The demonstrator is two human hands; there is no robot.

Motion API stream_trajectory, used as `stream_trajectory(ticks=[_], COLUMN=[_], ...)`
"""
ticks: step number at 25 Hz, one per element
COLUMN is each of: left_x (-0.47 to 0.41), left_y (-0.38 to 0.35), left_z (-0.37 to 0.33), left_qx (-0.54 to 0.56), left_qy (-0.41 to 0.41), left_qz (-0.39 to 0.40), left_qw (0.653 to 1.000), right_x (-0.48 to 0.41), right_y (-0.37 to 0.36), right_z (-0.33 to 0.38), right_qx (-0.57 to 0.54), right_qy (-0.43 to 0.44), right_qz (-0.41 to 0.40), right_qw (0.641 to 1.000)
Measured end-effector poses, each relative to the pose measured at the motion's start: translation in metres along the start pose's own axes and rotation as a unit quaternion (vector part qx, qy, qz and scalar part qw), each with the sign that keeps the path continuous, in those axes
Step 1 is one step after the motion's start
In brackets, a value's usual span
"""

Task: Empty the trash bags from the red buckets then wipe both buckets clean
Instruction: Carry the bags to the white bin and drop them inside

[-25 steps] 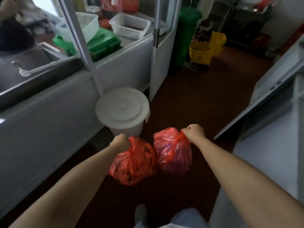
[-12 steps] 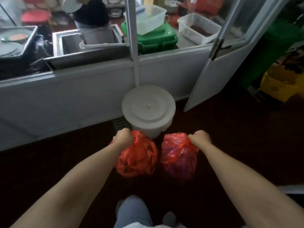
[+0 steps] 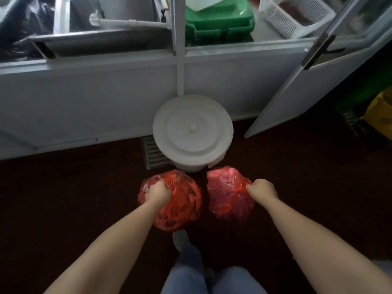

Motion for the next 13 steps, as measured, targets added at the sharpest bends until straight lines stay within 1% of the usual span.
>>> stream_trajectory(ticks=[3, 5, 10, 13], left_x=[-0.010, -0.021, -0.066, -0.094], left_y=[-0.037, -0.069, -0.160, -0.214], left_z=[0.006, 0.008, 0.010, 0.016], left_qx=[0.032, 0.055, 0.072, 0.092], left_qy=[0.062, 0.104, 0.147, 0.174], left_qz=[0.019, 0.025, 0.015, 0.005], left_qw=[0.997, 0.993, 0.986, 0.980], right_x=[-0.031, -0.057, -0.134, -0.175], right_y=[-0.026, -0.050, -0.131, -0.183], right_z=[0.001, -0.002, -0.003, -0.010], right_qx=[0.029, 0.030, 0.005, 0.011], right_qy=[0.020, 0.025, 0.070, 0.093], right_qz=[0.030, 0.055, 0.081, 0.097], right_qw=[0.999, 0.998, 0.994, 0.991])
Point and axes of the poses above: each hand's wrist, its own x-axis away from the middle knuckle, its own y-axis out of the back of the hand, z = x × y, the point moved 7 cm from there along -x, towards the middle knuckle, and after that the axes turned 10 degrees about -z, right-handed, at the moved point
